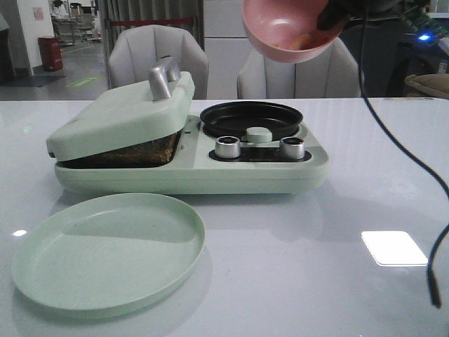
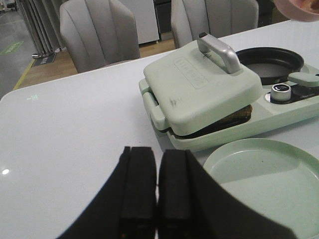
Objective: Make breakfast with bread and shrimp
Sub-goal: 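Lift the pink bowl over the frying pan and tip shrimp in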
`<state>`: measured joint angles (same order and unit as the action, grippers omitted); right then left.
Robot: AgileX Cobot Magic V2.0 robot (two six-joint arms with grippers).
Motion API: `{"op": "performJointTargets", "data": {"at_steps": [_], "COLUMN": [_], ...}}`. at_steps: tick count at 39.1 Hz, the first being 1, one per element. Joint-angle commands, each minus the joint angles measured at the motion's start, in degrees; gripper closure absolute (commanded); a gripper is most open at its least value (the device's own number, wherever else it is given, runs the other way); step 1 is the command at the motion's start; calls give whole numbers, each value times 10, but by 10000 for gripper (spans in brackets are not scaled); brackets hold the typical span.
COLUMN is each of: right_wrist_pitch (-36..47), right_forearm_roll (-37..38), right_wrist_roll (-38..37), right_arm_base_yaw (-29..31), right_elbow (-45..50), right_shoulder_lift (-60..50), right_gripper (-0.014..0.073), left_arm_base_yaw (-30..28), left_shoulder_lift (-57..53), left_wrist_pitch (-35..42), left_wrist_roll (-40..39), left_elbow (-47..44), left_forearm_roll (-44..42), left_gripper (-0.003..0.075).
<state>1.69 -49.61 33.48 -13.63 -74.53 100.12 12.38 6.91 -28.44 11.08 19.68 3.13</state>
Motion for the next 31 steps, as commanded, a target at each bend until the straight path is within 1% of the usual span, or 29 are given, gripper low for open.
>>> {"op": "performJointTargets", "data": {"at_steps": [1, 4, 8, 14, 21, 24, 28, 31], "right_wrist_pitch": [120, 185, 274, 413, 530, 553, 543, 539], "right_forearm_roll": [20, 41, 95, 211, 341, 409, 500, 525], "right_wrist_roll": [8, 8, 8, -1, 3, 33, 114, 169], "right_arm_base_yaw": [-27, -41, -56, -67, -68, -68, -68, -68], "right_elbow": [-23, -23, -23, -23, -23, -23, -23, -23], "right_shoulder_lift": [-3, 23, 57, 106, 144, 153, 155, 156], "right_gripper": [456, 456, 456, 456, 456, 456, 456, 456], "left_arm_base_yaw": [3, 3, 3, 3, 3, 3, 3, 3], "left_shoulder_lift": [5, 5, 5, 5, 5, 5, 5, 5], "left_wrist_pitch": [47, 47, 47, 47, 47, 47, 47, 47], "left_wrist_roll": [-5, -5, -5, -5, -5, -5, -5, -5], "left_elbow": [15, 15, 15, 15, 15, 15, 15, 15], "left_forearm_roll": [3, 3, 3, 3, 3, 3, 3, 3], "left_gripper": [606, 606, 606, 606, 606, 606, 606, 606]}}
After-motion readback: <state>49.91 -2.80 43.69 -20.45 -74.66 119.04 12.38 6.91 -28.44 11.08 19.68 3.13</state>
